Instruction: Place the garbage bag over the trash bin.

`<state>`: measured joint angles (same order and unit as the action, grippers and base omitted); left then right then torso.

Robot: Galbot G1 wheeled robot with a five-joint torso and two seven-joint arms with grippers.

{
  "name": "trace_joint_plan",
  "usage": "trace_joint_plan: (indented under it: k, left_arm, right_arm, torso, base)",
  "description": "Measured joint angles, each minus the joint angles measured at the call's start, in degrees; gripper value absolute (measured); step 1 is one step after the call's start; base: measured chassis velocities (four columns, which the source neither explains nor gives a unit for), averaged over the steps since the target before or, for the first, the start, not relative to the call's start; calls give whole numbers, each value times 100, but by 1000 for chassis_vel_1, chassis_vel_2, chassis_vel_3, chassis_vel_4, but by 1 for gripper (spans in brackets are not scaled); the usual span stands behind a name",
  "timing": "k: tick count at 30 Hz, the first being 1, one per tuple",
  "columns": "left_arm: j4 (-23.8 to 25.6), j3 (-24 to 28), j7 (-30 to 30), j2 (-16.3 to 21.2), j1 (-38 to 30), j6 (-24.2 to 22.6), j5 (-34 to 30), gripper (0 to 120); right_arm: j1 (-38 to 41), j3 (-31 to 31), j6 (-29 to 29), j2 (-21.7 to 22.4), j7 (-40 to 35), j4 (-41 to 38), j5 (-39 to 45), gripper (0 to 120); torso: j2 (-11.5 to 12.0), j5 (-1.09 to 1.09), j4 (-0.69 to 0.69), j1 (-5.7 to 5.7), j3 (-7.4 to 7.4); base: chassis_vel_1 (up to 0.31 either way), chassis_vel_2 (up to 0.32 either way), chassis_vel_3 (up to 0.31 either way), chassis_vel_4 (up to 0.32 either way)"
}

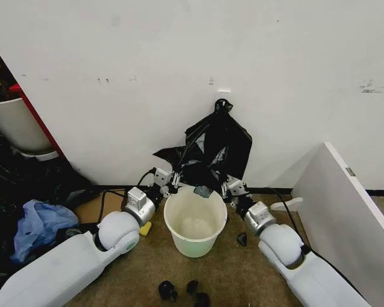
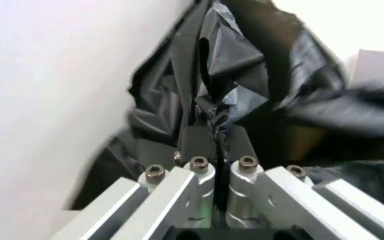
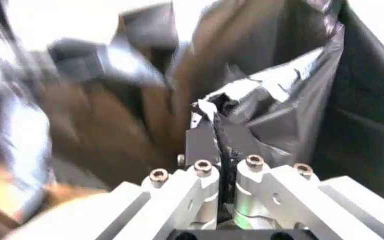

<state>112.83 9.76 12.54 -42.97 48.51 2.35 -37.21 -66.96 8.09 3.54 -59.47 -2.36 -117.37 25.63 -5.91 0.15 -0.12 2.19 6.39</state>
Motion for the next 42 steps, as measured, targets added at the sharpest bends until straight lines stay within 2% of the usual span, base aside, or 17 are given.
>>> trace_joint_plan:
  k: [1,6,7,8,10,14,17,23,27,29,31,32,34,37,42]
  left_arm:
    - [0,0,0,0,0,0,0,0]
    - [567,-676,70,87,624,-45,-245,0]
    - [847,-907,105,143,906,-71,-353,0]
    - [847,-907,105,143,906,-71,-353,0]
    - [1262,-1184,197,186,1193,-137,-588,0]
    - [1772,-1384,399,196,1369,-280,-1020,0]
    - [1860,-1421,410,214,1387,-295,-1099,0]
    - [1739,-1437,368,199,1493,-220,-1059,0]
    - [1299,-1321,367,-29,1520,87,-864,0]
    - [753,-1057,392,-398,1444,594,-542,0]
    - [501,-928,387,-659,1361,765,-467,0]
    - [501,-928,387,-659,1361,765,-467,0]
    - [303,-824,382,-930,1171,816,-502,0]
    - [162,-757,413,-1036,1067,765,-545,0]
    - [-6,-822,442,-1041,1464,740,-560,0]
  right_arm:
    - [0,0,0,0,0,0,0,0]
    - [-326,184,27,-154,-307,-875,2135,0]
    - [-352,198,101,-189,-429,-1115,2707,0]
    - [-352,198,101,-189,-429,-1115,2707,0]
    - [-506,223,206,-232,-609,-1464,3254,0]
    - [-857,312,305,-307,-801,-1881,3648,0]
    - [-1027,375,333,-358,-852,-2017,3743,0]
    - [-1169,353,336,-434,-842,-2008,3706,0]
    - [-1235,276,273,-575,-766,-1727,3570,0]
    - [-1160,255,147,-745,-720,-1309,3478,0]
    - [-1061,265,51,-891,-688,-1061,3461,0]
    - [-1061,265,51,-891,-688,-1061,3461,0]
    - [-878,319,21,-1098,-599,-878,3454,0]
    - [-813,307,60,-1238,-614,-831,3511,0]
    - [-1209,129,-11,-1255,-610,-507,3347,0]
  torso:
    - [0,0,0,0,0]
    - [0,-1,-3,0,0]
    - [0,0,4,0,0]
    - [0,0,4,0,0]
    - [0,-1,4,-1,-1]
    - [0,1,1,-1,-1]
    - [-1,1,-1,-1,-1]
    - [-1,1,0,-1,0]
    - [0,1,1,-1,0]
    - [1,-1,1,0,1]
    - [1,0,1,0,1]
    - [1,0,1,0,1]
    - [1,2,1,0,1]
    - [1,1,1,0,1]
    - [1,1,0,0,1]
  base:
    - [0,0,0,0]
    - [0,0,0,0]
    - [0,0,0,0]
    - [0,0,0,0]
    - [0,0,0,0]
    - [0,0,0,0]
    - [0,0,0,0]
    - [0,0,0,0]
    - [0,0,0,0]
    - [0,0,0,0]
    - [0,0,0,0]
    - [0,0,0,0]
    - [0,0,0,0]
    - [0,0,0,0]
    - [0,0,0,0]
